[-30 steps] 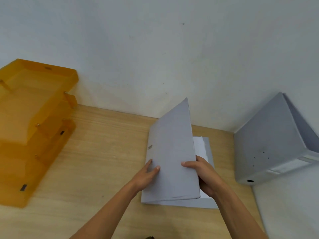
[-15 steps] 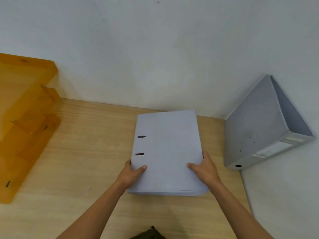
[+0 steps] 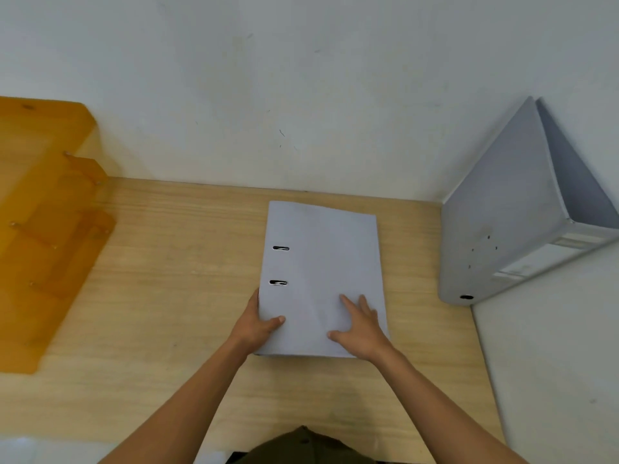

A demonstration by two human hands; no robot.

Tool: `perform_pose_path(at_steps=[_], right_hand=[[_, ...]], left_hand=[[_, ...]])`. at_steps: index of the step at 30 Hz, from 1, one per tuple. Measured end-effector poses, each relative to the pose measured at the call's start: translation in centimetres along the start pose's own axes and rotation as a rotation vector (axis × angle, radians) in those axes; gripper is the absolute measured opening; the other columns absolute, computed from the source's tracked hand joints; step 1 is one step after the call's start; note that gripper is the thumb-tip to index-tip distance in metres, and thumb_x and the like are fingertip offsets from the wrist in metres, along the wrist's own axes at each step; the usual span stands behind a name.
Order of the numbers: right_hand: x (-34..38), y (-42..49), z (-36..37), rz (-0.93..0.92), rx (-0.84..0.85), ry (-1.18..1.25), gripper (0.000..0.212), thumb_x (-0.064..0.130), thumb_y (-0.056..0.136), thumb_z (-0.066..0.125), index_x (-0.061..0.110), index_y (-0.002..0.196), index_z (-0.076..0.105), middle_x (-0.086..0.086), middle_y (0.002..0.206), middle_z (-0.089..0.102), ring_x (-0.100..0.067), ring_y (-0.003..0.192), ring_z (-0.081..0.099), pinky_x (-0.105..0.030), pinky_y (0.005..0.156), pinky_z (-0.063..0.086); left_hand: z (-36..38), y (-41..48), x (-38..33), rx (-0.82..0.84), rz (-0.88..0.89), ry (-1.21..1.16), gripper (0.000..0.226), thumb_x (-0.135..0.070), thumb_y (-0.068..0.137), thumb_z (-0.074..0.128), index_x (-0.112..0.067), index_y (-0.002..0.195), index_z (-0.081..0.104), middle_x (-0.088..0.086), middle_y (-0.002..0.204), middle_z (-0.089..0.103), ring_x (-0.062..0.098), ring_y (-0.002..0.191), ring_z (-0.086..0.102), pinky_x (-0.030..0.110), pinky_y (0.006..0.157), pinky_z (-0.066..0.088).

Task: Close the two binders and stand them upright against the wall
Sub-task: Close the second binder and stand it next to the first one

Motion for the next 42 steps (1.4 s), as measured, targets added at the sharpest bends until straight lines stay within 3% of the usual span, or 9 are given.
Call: perform_pose_path(at_steps=[6, 10, 13, 18, 23, 27, 31, 38, 42], right_hand=[[-0.2, 0.6, 0.9, -0.009, 0.040, -0.043, 0.090, 0.041, 0.090, 0.067, 0.035, 0.163, 0.015, -0.004, 0.172, -0.011, -0.039, 0.158, -0.008, -0.047, 0.124, 0.021], [0.0, 0.8, 0.5, -0.004, 0.058, 0.025, 0.085, 0.042, 0.089, 0.067, 0.033, 0.161, 0.023, -0.005, 0.173, -0.005, -0.035, 0.159, -0.001, -0.047, 0.126, 0.020], [-0.2, 0.6, -0.3, 0.009, 0.060, 0.109, 0.079, 0.042, 0.090, 0.066, 0.027, 0.159, 0.030, -0.005, 0.173, 0.003, -0.028, 0.159, 0.008, -0.043, 0.127, 0.019], [1.1, -1.1, -3.1, -0.030, -0.012, 0.214, 0.078, 0.042, 0.093, 0.063, 0.013, 0.158, 0.032, -0.004, 0.165, 0.028, -0.022, 0.152, 0.031, -0.038, 0.122, 0.030], [5.3, -4.5, -7.3, -0.136, -0.014, 0.353, 0.078, 0.058, 0.093, 0.057, 0.022, 0.159, 0.032, 0.004, 0.164, 0.036, -0.017, 0.147, 0.039, -0.031, 0.112, 0.035], [7.5, -6.2, -10.3, -0.193, -0.028, 0.219, 0.095, 0.068, 0.083, 0.061, 0.027, 0.161, 0.024, 0.007, 0.158, 0.042, -0.012, 0.130, 0.049, -0.031, 0.098, 0.037], [6.8, -7.0, -13.2, -0.219, -0.019, 0.196, 0.111, 0.070, 0.072, 0.070, 0.040, 0.162, 0.013, 0.013, 0.155, 0.047, -0.011, 0.128, 0.057, -0.035, 0.106, 0.046], [4.9, -10.0, -17.4, -0.361, -0.088, 0.378, 0.108, 0.029, 0.076, 0.084, 0.040, 0.161, 0.019, 0.020, 0.153, 0.048, -0.004, 0.131, 0.057, -0.037, 0.110, 0.049], [3.6, -11.5, -18.9, -0.404, -0.136, 0.591, 0.089, 0.007, 0.073, 0.059, 0.031, 0.156, 0.037, 0.014, 0.153, 0.051, -0.009, 0.135, 0.056, -0.040, 0.108, 0.050]], left_hand=[[0.7, 0.8, 0.9, -0.008, 0.021, -0.001, 0.106, -0.027, 0.064, 0.075, -0.026, 0.159, 0.027, 0.004, 0.143, 0.058, 0.029, 0.128, 0.059, 0.048, 0.109, 0.046], [0.2, 0.9, 1.5, -0.090, -0.142, -0.202, 0.082, -0.016, 0.076, 0.079, -0.021, 0.147, 0.038, 0.009, 0.120, 0.066, 0.025, 0.098, 0.066, 0.039, 0.081, 0.053], [0.4, 1.8, 1.0, -0.111, -0.240, -0.406, 0.069, -0.039, 0.077, 0.074, -0.013, 0.137, 0.051, 0.008, 0.121, 0.069, 0.019, 0.087, 0.065, 0.033, 0.064, 0.046], [3.3, 0.5, -1.0, 0.060, -0.320, -0.475, 0.077, -0.069, 0.086, 0.055, -0.009, 0.133, 0.059, 0.008, 0.103, 0.069, 0.025, 0.088, 0.064, 0.037, 0.073, 0.050], [8.0, -1.2, -7.6, 0.332, -0.105, -0.728, 0.060, -0.058, 0.096, 0.050, -0.016, 0.136, 0.066, 0.016, 0.130, 0.072, 0.035, 0.119, 0.068, 0.050, 0.104, 0.051], [10.5, -2.5, -11.8, 0.502, -0.071, -0.745, 0.055, -0.051, 0.098, 0.053, -0.014, 0.138, 0.062, 0.018, 0.132, 0.070, 0.034, 0.114, 0.071, 0.051, 0.101, 0.055], [12.9, -4.3, -15.1, 0.617, -0.006, -0.542, 0.045, -0.046, 0.099, 0.055, -0.020, 0.136, 0.062, 0.013, 0.130, 0.073, 0.033, 0.117, 0.071, 0.056, 0.100, 0.054], [15.5, -6.1, -19.3, 0.607, 0.284, -0.282, 0.048, -0.037, 0.096, 0.063, -0.021, 0.141, 0.055, 0.006, 0.129, 0.073, 0.029, 0.116, 0.072, 0.060, 0.098, 0.055], [16.8, -6.4, -20.4, 0.516, 0.523, -0.145, 0.064, -0.021, 0.089, 0.077, -0.017, 0.145, 0.048, 0.005, 0.133, 0.070, 0.026, 0.119, 0.070, 0.050, 0.097, 0.058]])
Point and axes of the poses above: each hand's wrist, its own y-axis towards the middle knuckle, its own z-axis out of the palm, x = y × z, the point moved 10 cm from there along y, towards the middle knuckle
